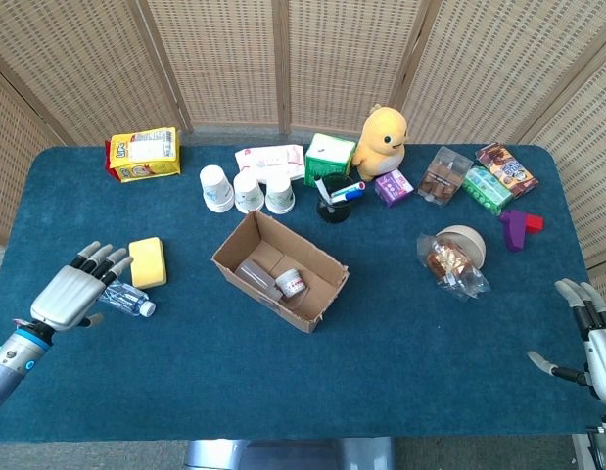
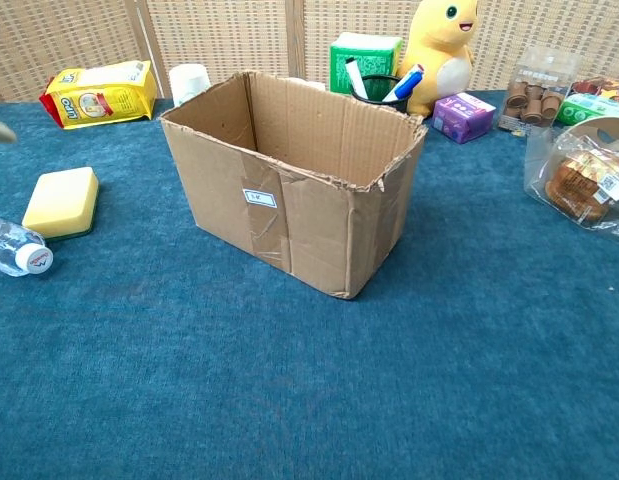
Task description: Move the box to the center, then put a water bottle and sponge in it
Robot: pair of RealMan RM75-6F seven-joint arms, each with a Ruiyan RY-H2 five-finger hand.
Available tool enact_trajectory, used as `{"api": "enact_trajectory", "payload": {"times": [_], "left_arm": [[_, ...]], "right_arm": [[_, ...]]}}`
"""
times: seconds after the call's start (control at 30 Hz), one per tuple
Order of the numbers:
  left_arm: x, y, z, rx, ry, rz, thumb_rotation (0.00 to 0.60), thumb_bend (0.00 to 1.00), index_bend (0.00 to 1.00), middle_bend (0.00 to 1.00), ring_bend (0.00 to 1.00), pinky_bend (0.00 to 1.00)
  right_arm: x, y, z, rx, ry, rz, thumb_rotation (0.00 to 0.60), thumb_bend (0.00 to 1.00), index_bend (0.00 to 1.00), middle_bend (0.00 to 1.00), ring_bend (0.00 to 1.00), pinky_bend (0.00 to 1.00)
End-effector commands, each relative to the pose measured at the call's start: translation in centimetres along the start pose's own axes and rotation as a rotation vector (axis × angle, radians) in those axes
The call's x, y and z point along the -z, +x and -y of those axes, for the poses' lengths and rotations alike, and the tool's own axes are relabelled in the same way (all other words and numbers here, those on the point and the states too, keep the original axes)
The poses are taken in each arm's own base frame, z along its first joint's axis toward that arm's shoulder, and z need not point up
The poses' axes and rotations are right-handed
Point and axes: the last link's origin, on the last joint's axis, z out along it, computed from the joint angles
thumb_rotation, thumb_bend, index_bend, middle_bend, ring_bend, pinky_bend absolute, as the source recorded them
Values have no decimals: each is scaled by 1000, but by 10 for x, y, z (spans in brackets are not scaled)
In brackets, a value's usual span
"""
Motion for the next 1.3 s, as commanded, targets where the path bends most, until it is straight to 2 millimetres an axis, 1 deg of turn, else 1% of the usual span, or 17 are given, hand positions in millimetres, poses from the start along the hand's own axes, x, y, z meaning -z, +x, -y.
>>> {"api": "enact_trajectory", "payload": {"times": [0.03,0.2,0.4,0.5,0.6,0.67,0.7,0.77,0.83,0.9,0.93,1.0,1.03,1.1,1.3], "left_arm": [[1,-15,-4,19,-6,30,600,50,0,0,0,36],[-2,-34,-9,42,-7,63,600,50,0,0,0,68],[-2,-50,-11,61,-4,65,600,50,0,0,0,169],[-1,-59,-10,64,6,72,600,50,4,0,0,202],[-4,-65,-11,68,10,69,600,50,27,29,1,238],[-6,-67,-13,72,6,60,600,50,67,73,17,273],[-8,-68,-14,68,3,51,600,51,103,113,48,305],[-15,-71,-20,52,-2,43,600,52,202,227,139,384],[-18,-72,-23,33,-8,32,600,52,356,388,252,480],[-20,-71,-26,19,-12,9,600,56,477,528,357,542],[-21,-70,-27,15,-15,-5,600,61,516,588,410,567],[-21,-69,-30,14,-21,-30,600,76,559,657,473,603],[-21,-69,-30,16,-25,-38,600,83,577,676,492,620],[-20,-67,-31,30,-31,-51,600,89,585,684,502,636],[-15,-49,-26,86,-44,-143,600,90,590,688,509,639]], "right_arm": [[0,0,0,0,0,-2,600,0,89,7,23,173],[0,1,-1,-3,-1,-1,600,0,88,7,26,172],[0,1,-1,-6,-3,-1,600,0,89,7,32,173],[0,0,-1,-10,0,2,600,0,89,8,37,173],[1,-2,2,-28,11,12,600,0,89,9,42,172],[1,-2,4,-56,23,23,600,0,90,10,47,173],[1,-2,5,-58,27,24,600,0,91,11,49,173],[2,-1,5,-70,36,14,600,0,92,18,56,172],[2,1,5,-76,40,9,600,0,94,24,62,173],[2,1,4,-82,43,4,600,0,96,26,66,173],[2,1,4,-88,45,5,600,0,98,27,68,173],[3,2,4,-100,48,9,600,0,99,28,70,173],[3,2,4,-101,48,11,600,0,99,28,71,173],[2,1,3,-97,47,11,600,0,99,29,71,173],[2,1,3,-101,45,16,600,0,99,28,72,173]]}}
